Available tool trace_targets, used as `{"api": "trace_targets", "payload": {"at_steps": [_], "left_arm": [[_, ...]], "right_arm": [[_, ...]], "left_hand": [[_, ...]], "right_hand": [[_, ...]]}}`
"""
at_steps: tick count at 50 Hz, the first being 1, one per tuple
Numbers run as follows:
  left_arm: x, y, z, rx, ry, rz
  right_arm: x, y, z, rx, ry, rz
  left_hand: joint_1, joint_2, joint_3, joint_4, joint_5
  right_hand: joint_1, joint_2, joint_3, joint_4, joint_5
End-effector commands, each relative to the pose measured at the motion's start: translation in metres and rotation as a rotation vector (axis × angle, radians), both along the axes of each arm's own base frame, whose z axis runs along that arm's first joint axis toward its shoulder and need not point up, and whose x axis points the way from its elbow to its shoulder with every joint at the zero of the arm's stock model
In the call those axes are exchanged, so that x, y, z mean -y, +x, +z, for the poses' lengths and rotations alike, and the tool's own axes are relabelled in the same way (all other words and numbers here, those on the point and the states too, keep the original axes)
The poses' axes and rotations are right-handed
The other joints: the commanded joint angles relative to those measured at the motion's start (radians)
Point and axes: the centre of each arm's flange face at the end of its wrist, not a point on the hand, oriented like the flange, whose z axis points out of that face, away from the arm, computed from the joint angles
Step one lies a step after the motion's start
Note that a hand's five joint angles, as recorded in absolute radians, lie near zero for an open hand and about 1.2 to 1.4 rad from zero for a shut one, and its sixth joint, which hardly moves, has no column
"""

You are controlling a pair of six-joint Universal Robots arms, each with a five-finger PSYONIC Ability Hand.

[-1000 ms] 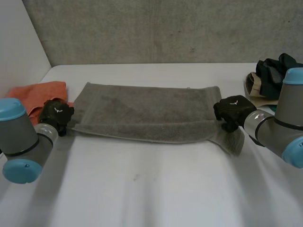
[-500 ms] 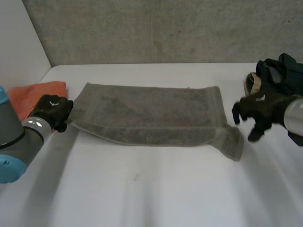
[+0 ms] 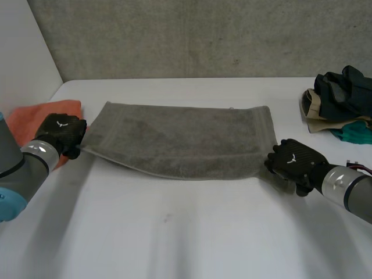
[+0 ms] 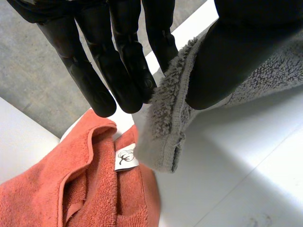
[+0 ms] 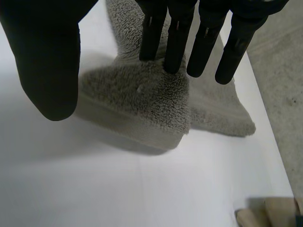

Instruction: Fold the laundry.

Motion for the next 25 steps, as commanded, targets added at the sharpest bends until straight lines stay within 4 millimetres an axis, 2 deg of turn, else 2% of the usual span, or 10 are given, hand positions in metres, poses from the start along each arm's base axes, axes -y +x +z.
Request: {"api": "trace_targets", "payload": {"at_steps": [1,10,14,15,16,18,22,25], "left_arm": [[0.004,0.003,-0.003,0.0,0.005,0.009],[0.006,0.003,-0.006,0.002,0.014,0.01],[0.005,0.001,-0.008,0.003,0.018,0.005],[0.004,0.001,-0.007,0.001,0.019,0.004],[0.003,0.0,-0.007,0.001,0.02,0.001],[0.002,-0.001,-0.007,0.007,0.022,-0.004],[-0.006,-0.002,-0.009,0.013,0.064,-0.01],[-0.017,-0.004,-0.002,0.025,0.086,-0.019]], "right_arm": [[0.018,0.007,-0.014,0.037,-0.019,0.043],[0.042,0.008,-0.032,0.031,-0.042,0.037],[0.048,0.009,-0.035,0.047,-0.042,0.032],[0.05,0.009,-0.034,0.053,-0.045,0.027],[0.051,0.01,-0.033,0.074,-0.033,0.02],[0.052,0.01,-0.032,0.097,-0.021,0.007],[0.052,0.01,-0.025,0.193,0.054,-0.063],[0.049,0.006,-0.004,0.279,0.112,-0.131]], "left_hand": [[0.233,0.201,0.205,0.198,0.231],[0.233,0.201,0.205,0.198,0.231],[0.233,0.201,0.205,0.198,0.231],[0.233,0.201,0.205,0.198,0.231],[0.233,0.201,0.205,0.198,0.231],[0.233,0.201,0.205,0.198,0.231],[0.233,0.201,0.205,0.198,0.231],[0.233,0.201,0.205,0.198,0.231]], "right_hand": [[0.038,0.049,0.047,0.052,0.076],[0.064,0.075,0.073,0.078,0.102],[0.281,0.292,0.29,0.295,0.319],[0.374,0.386,0.384,0.389,0.413],[0.617,0.628,0.626,0.631,0.655],[0.88,0.891,0.889,0.894,0.918],[0.881,0.892,0.89,0.895,0.919],[0.881,0.892,0.89,0.895,0.919]]}}
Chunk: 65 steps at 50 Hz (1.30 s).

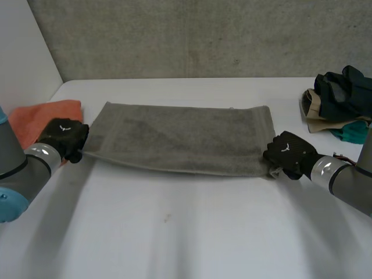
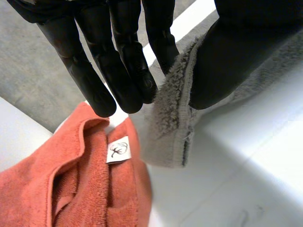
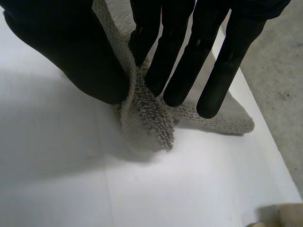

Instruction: Fold the laundry.

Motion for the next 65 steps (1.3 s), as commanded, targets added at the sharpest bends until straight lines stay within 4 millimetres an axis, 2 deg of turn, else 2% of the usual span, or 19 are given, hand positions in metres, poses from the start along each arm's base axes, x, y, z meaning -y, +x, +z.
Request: {"api": "trace_targets", "payload": {"at_steps": [1,7,14,18,21,25,31,36,37,40,44,45,48,49,51,53,55,58,65], "left_arm": [[-0.02,-0.002,0.011,0.023,0.051,-0.018],[-0.057,0.002,0.035,0.112,0.122,-0.054],[-0.115,0.009,0.037,0.291,0.347,-0.15],[-0.139,0.011,0.035,0.35,0.473,-0.218],[-0.145,0.009,0.036,0.363,0.503,-0.248],[-0.127,0.001,0.04,0.347,0.405,-0.257],[-0.067,-0.003,0.041,0.357,0.263,-0.181],[-0.021,-0.016,0.059,0.34,0.116,-0.137],[-0.005,-0.02,0.068,0.324,0.052,-0.12],[0.02,-0.024,0.087,0.29,-0.055,-0.086],[0.052,-0.029,0.134,0.195,-0.269,-0.035],[0.062,-0.027,0.16,0.138,-0.383,-0.004],[0.07,-0.026,0.2,0.026,-0.552,0.024],[0.071,-0.024,0.227,-0.06,-0.667,0.038],[0.069,-0.021,0.252,-0.158,-0.778,0.048],[0.064,-0.022,0.274,-0.274,-0.886,0.028],[0.061,-0.025,0.286,-0.363,-0.952,-0.013],[0.06,-0.03,0.285,-0.41,-0.966,-0.045],[0.076,-0.022,0.248,-0.394,-0.873,0.018]], "right_arm": [[-0.005,-0.006,0.035,0.189,0.14,-0.135],[-0.013,-0.034,0.078,0.257,0.239,-0.269],[-0.036,-0.055,0.087,0.12,0.434,-0.295],[-0.054,-0.064,0.089,0.01,0.569,-0.252],[-0.056,-0.063,0.087,-0.018,0.607,-0.207],[-0.043,-0.056,0.08,0.045,0.633,-0.215],[-0.008,-0.05,0.078,0.186,0.62,-0.301],[0.026,-0.034,0.086,0.27,0.489,-0.316],[0.031,-0.031,0.088,0.281,0.458,-0.322],[0.056,-0.019,0.107,0.329,0.272,-0.349],[0.084,-0.007,0.148,0.411,-0.053,-0.398],[0.093,-0.002,0.17,0.457,-0.212,-0.413],[0.101,0.004,0.204,0.551,-0.439,-0.414],[0.103,0.005,0.224,0.616,-0.567,-0.407],[0.101,0.009,0.246,0.69,-0.694,-0.379],[0.094,0.015,0.275,0.813,-0.849,-0.311],[0.086,0.024,0.285,0.874,-0.887,-0.262],[0.082,0.028,0.287,0.891,-0.878,-0.246],[0.092,0.03,0.266,0.859,-0.762,-0.278]], "left_hand": [[0.233,0.201,0.205,0.198,0.231],[0.233,0.201,0.205,0.198,0.231],[0.233,0.201,0.205,0.198,0.231],[0.233,0.201,0.205,0.198,0.231],[0.233,0.201,0.205,0.198,0.231],[0.233,0.201,0.205,0.198,0.231],[0.233,0.201,0.205,0.198,0.231],[0.233,0.201,0.205,0.198,0.231],[0.233,0.201,0.205,0.198,0.231],[0.233,0.201,0.205,0.198,0.231],[0.233,0.201,0.205,0.198,0.231],[0.233,0.201,0.205,0.198,0.231],[0.233,0.201,0.205,0.198,0.231],[0.233,0.201,0.205,0.198,0.231],[0.233,0.201,0.205,0.198,0.231],[0.233,0.201,0.205,0.198,0.231],[0.233,0.201,0.205,0.198,0.231],[0.233,0.201,0.205,0.198,0.231],[0.233,0.201,0.205,0.198,0.231]], "right_hand": [[0.317,0.224,0.217,0.209,0.219],[0.317,0.224,0.217,0.209,0.219],[0.317,0.224,0.217,0.209,0.219],[0.317,0.224,0.217,0.209,0.219],[0.317,0.224,0.217,0.209,0.219],[0.317,0.224,0.217,0.209,0.219],[0.317,0.224,0.217,0.209,0.219],[0.317,0.224,0.217,0.209,0.219],[0.317,0.224,0.217,0.209,0.219],[0.317,0.224,0.217,0.209,0.219],[0.317,0.224,0.217,0.209,0.219],[0.317,0.224,0.217,0.209,0.219],[0.317,0.224,0.217,0.209,0.219],[0.317,0.224,0.217,0.209,0.219],[0.317,0.224,0.217,0.209,0.219],[0.317,0.224,0.217,0.209,0.219],[0.317,0.224,0.217,0.209,0.219],[0.317,0.224,0.217,0.209,0.219],[0.317,0.224,0.217,0.209,0.219]]}}
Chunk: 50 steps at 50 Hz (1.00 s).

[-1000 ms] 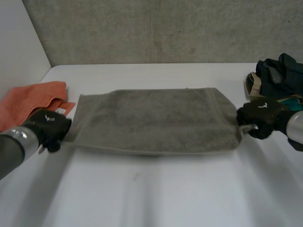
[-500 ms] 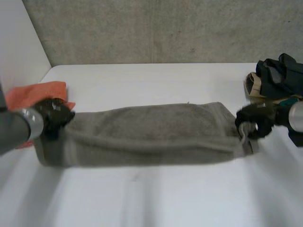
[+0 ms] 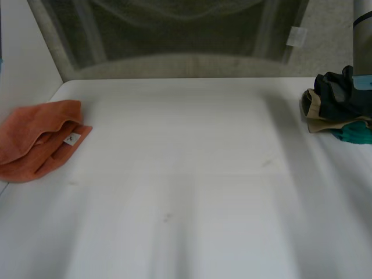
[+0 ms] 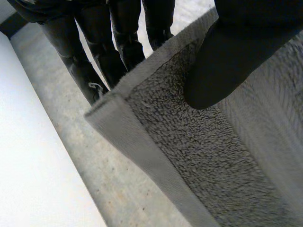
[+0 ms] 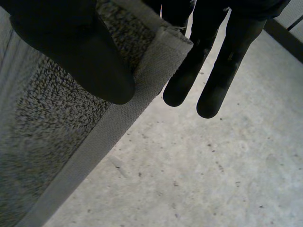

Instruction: Fold the laundry.

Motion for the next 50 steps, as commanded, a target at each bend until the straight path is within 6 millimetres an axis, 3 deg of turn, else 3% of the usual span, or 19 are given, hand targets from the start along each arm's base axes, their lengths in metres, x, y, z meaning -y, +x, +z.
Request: {"api": "trace_targets", "payload": {"at_steps": [1,4,11,12,16,22,26,35,38,42,50], "left_arm": [[0.021,0.01,-0.049,0.004,0.133,0.056],[0.027,0.012,-0.072,0.015,0.196,0.069],[0.023,-0.001,-0.167,0.11,0.449,0.002],[0.018,-0.005,-0.19,0.147,0.509,-0.022],[0.001,-0.007,-0.239,0.255,0.638,-0.046],[-0.033,0.005,-0.281,0.397,0.792,-0.038],[-0.067,0.017,-0.292,0.494,0.924,-0.035],[-0.179,0.034,-0.271,0.767,1.389,-0.1],[-0.196,0.037,-0.267,0.815,1.51,-0.139],[-0.19,0.037,-0.258,0.817,1.494,-0.163],[-0.132,0.024,-0.246,0.722,1.319,-0.102]], "right_arm": [[0.014,0.0,-0.033,-0.032,0.159,0.011],[0.02,-0.002,-0.052,-0.058,0.237,0.009],[0.019,-0.003,-0.128,-0.181,0.557,0.06],[0.015,-0.004,-0.145,-0.205,0.627,0.077],[0.001,-0.01,-0.18,-0.269,0.777,0.103],[-0.018,-0.032,-0.203,-0.368,0.924,0.063],[-0.043,-0.052,-0.203,-0.464,1.045,0.028],[-0.118,-0.097,-0.198,-0.77,1.367,0.032],[-0.129,-0.099,-0.201,-0.856,1.389,0.068],[-0.127,-0.093,-0.209,-0.904,1.352,0.094],[-0.082,-0.085,-0.214,-0.621,1.312,0.055]], "left_hand": [[0.233,0.2,0.203,0.195,0.231],[0.233,0.2,0.203,0.195,0.231],[0.233,0.2,0.203,0.195,0.231],[0.233,0.2,0.203,0.195,0.231],[0.233,0.2,0.203,0.195,0.231],[0.233,0.2,0.203,0.195,0.231],[0.233,0.2,0.203,0.195,0.231],[0.233,0.2,0.203,0.195,0.231],[0.233,0.2,0.203,0.195,0.231],[0.233,0.2,0.203,0.195,0.231],[0.233,0.2,0.203,0.195,0.231]], "right_hand": [[0.267,0.224,0.211,0.203,0.198],[0.267,0.224,0.211,0.203,0.198],[0.267,0.224,0.211,0.203,0.198],[0.267,0.224,0.211,0.203,0.198],[0.267,0.224,0.211,0.203,0.198],[0.267,0.224,0.211,0.203,0.198],[0.267,0.224,0.211,0.203,0.198],[0.267,0.224,0.211,0.203,0.198],[0.267,0.224,0.211,0.203,0.198],[0.267,0.224,0.211,0.203,0.198],[0.267,0.224,0.211,0.203,0.198]]}}
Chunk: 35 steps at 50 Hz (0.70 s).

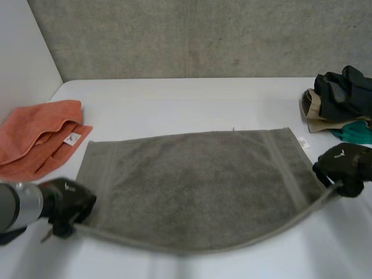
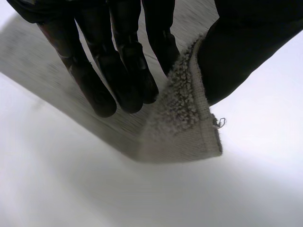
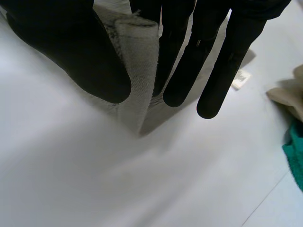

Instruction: Fold the laundry.

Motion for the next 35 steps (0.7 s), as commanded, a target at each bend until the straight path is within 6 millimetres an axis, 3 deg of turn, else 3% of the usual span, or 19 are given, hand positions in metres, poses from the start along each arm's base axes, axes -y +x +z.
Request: {"api": "trace_targets", "payload": {"at_steps": [1,7,15,26,31,33,34,35], "left_arm": [[0.053,-0.012,0.008,-0.07,-0.166,0.049],[0.093,-0.026,0.011,-0.118,-0.259,0.13],[0.132,-0.042,0.004,-0.118,-0.345,0.194],[0.168,-0.054,-0.01,-0.067,-0.477,0.275],[0.172,-0.061,-0.013,-0.075,-0.491,0.265],[0.172,-0.067,-0.013,-0.098,-0.495,0.245],[0.171,-0.073,-0.014,-0.116,-0.503,0.221],[0.171,-0.075,-0.014,-0.127,-0.509,0.212]], "right_arm": [[0.04,0.01,-0.005,0.179,-0.081,-0.136],[0.074,0.025,-0.009,0.285,-0.199,-0.172],[0.113,0.044,-0.023,0.356,-0.323,-0.249],[0.151,0.061,-0.045,0.341,-0.461,-0.319],[0.155,0.072,-0.056,0.339,-0.471,-0.312],[0.154,0.076,-0.058,0.339,-0.469,-0.31],[0.152,0.081,-0.062,0.339,-0.461,-0.31],[0.151,0.082,-0.064,0.336,-0.46,-0.311]], "left_hand": [[0.233,0.2,0.202,0.194,0.231],[0.233,0.2,0.202,0.194,0.231],[0.233,0.2,0.202,0.194,0.231],[0.233,0.2,0.202,0.194,0.231],[0.233,0.2,0.202,0.194,0.231],[-0.102,-0.135,-0.133,-0.141,-0.104],[-0.717,-0.751,-0.748,-0.756,-0.72],[-0.976,-1.01,-1.007,-1.015,-0.979]], "right_hand": [[0.267,0.224,0.211,0.203,0.198],[0.267,0.224,0.211,0.203,0.198],[0.267,0.224,0.211,0.203,0.198],[0.267,0.224,0.211,0.203,0.198],[0.267,0.224,0.211,0.203,0.198],[-0.426,-0.469,-0.481,-0.49,-0.494],[-0.955,-0.998,-1.01,-1.019,-1.024],[-0.955,-0.998,-1.01,-1.019,-1.024]]}}
